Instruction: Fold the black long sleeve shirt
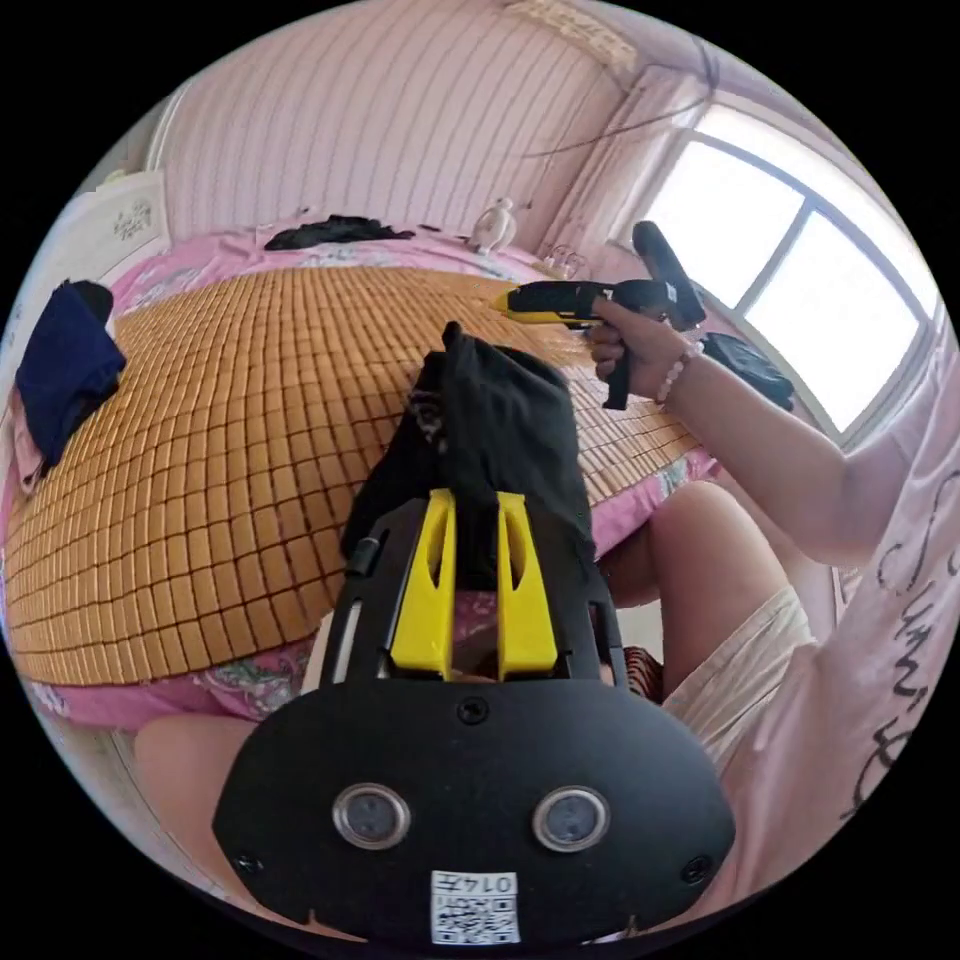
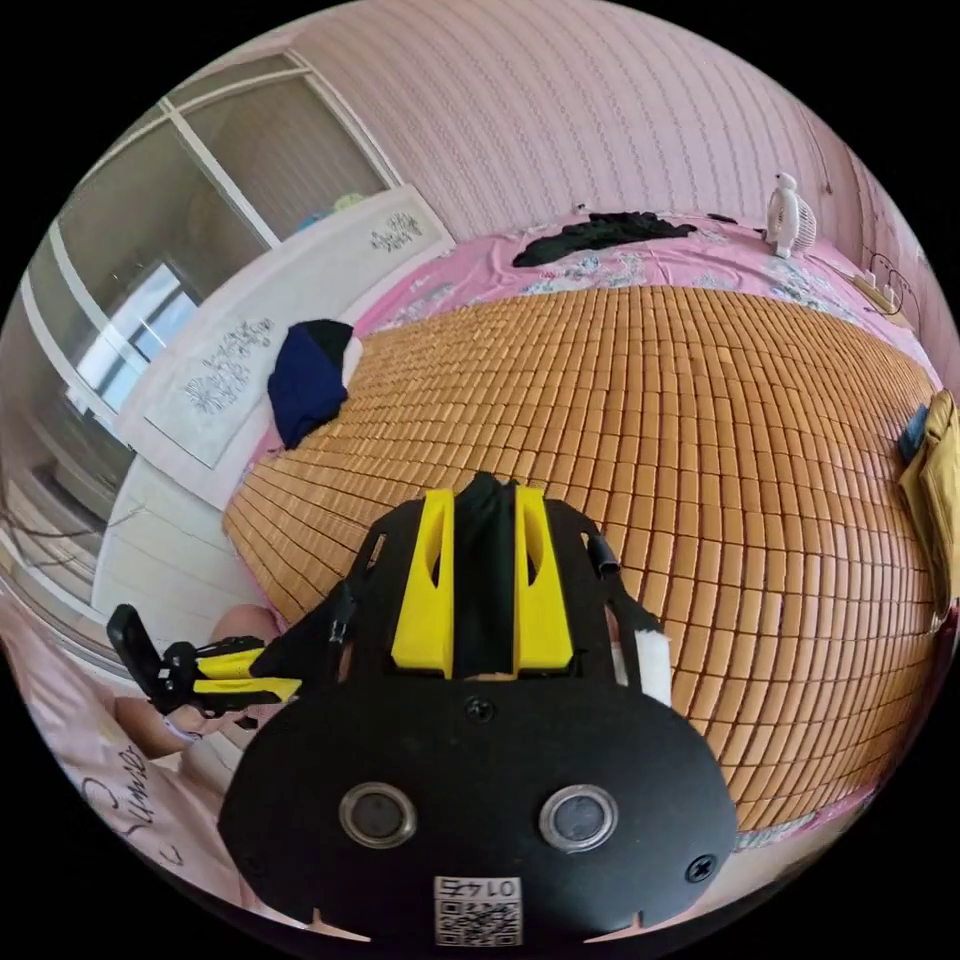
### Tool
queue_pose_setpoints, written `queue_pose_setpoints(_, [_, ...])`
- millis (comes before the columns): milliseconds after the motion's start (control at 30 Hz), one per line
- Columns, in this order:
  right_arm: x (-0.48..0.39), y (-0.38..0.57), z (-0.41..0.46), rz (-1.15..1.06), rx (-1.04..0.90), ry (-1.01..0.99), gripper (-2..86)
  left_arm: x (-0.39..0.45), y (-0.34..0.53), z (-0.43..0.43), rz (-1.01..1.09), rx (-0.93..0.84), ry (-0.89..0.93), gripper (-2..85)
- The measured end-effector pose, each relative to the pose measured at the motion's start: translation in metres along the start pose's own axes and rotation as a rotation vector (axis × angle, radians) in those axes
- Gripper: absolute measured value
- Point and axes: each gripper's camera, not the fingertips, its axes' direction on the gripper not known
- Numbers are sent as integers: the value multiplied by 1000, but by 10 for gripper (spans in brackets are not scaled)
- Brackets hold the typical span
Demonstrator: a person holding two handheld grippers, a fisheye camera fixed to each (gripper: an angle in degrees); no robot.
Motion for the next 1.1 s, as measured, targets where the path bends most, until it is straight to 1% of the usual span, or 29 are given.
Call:
queue_pose_setpoints(67, [-11, -2, 7, -49, -1, 22, 109, -25, 8, -4, -62, -24, -59, 92])
queue_pose_setpoints(200, [-20, -16, 18, -130, -39, 94, 122, -48, 11, -8, -122, -21, -73, 101])
queue_pose_setpoints(367, [-23, -42, 55, -195, -180, 137, 138, -53, -5, 5, -67, 29, -148, 126])
queue_pose_setpoints(433, [-26, -51, 76, -215, -271, 147, 136, -53, -12, 20, -41, -2, -168, 134])
queue_pose_setpoints(500, [-26, -54, 92, -224, -365, 96, 123, -55, -18, 39, -41, -77, -157, 134])
queue_pose_setpoints(533, [-25, -54, 99, -224, -420, 73, 112, -58, -18, 47, -68, -110, -120, 128])
queue_pose_setpoints(567, [-24, -55, 96, -231, -409, 60, 107, -58, -17, 46, -78, -80, -109, 118])
queue_pose_setpoints(633, [-22, -55, 90, -254, -440, -56, 61, -57, -15, 50, -44, -86, -68, 95])
queue_pose_setpoints(667, [-21, -54, 87, -256, -443, -72, 54, -56, -16, 51, -25, -92, -55, 73])
queue_pose_setpoints(733, [-25, -44, 60, -295, -366, -109, 36, -53, -18, 52, 1, -113, -13, 55])
queue_pose_setpoints(800, [-29, -33, 26, -318, -261, -151, 30, -48, -18, 47, 22, -101, -34, 48])
queue_pose_setpoints(933, [-29, 15, -71, -331, -12, -186, 23, -18, -24, 9, 123, -12, -50, 42])
queue_pose_setpoints(1100, [-9, 92, -169, -225, 239, -184, 21, 34, -38, -45, 278, 83, 26, 39])
